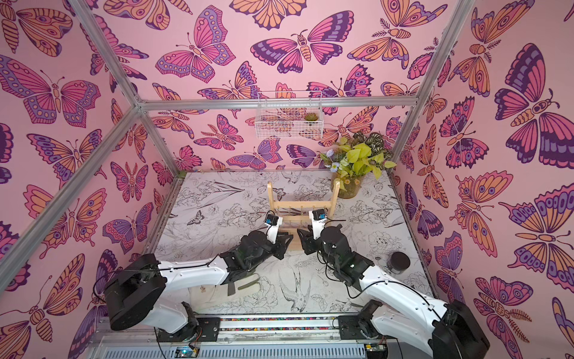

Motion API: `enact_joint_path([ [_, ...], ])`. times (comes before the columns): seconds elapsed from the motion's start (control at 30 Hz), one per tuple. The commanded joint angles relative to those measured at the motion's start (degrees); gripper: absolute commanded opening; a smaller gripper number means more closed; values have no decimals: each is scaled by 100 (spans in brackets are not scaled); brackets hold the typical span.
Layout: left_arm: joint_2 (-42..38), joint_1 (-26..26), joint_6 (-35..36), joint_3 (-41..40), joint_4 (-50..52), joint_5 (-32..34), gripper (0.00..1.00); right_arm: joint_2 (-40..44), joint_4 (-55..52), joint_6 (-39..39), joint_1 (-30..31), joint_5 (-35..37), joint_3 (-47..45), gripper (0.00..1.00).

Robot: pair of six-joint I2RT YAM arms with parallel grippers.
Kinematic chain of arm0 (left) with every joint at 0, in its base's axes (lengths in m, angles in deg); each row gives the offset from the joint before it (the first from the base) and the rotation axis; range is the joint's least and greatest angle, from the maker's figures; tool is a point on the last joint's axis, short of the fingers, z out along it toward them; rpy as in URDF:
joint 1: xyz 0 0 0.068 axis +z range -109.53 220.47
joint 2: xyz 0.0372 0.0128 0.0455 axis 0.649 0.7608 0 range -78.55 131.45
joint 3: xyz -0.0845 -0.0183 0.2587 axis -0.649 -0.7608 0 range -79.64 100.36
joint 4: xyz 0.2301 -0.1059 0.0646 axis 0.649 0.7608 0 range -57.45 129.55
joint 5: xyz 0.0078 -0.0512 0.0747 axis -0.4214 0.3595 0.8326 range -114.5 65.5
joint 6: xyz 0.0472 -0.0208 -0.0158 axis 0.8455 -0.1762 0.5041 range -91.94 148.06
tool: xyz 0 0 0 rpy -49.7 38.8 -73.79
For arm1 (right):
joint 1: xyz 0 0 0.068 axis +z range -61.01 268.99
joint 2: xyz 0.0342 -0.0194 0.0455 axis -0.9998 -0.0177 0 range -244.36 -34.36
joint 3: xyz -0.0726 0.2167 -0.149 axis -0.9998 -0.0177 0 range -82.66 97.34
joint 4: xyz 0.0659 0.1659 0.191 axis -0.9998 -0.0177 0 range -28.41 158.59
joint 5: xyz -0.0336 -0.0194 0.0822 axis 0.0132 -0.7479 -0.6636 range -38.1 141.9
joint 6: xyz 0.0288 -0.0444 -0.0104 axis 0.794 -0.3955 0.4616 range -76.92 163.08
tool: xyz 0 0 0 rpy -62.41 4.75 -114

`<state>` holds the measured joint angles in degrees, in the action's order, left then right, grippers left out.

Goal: Hang the necklace on the jewelry display stand
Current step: Hang the necklace on the stand.

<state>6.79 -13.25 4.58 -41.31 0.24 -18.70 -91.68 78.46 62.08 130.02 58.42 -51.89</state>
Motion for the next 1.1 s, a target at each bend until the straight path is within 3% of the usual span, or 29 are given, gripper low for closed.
enact_joint_path([
  [0.0, -158, -30, -76, -165, 129, 18, 29, 87, -487, -46, 13, -63, 184, 51],
  [0.27, -368, -43, 2, -325, 49, 254, 31, -15, -596, -36, 7, 118, 219, 55],
  [0.4, -509, -43, 280, -548, -510, -92, 30, 43, -600, -87, 5, 131, 184, 56],
  [0.53, -642, -43, 438, -845, -1037, -40, 30, 213, -510, -180, 10, 143, 101, 59],
  [1.07, -1186, -34, 429, -1041, -464, 271, 32, 519, -961, -116, 8, 74, 174, 63],
])
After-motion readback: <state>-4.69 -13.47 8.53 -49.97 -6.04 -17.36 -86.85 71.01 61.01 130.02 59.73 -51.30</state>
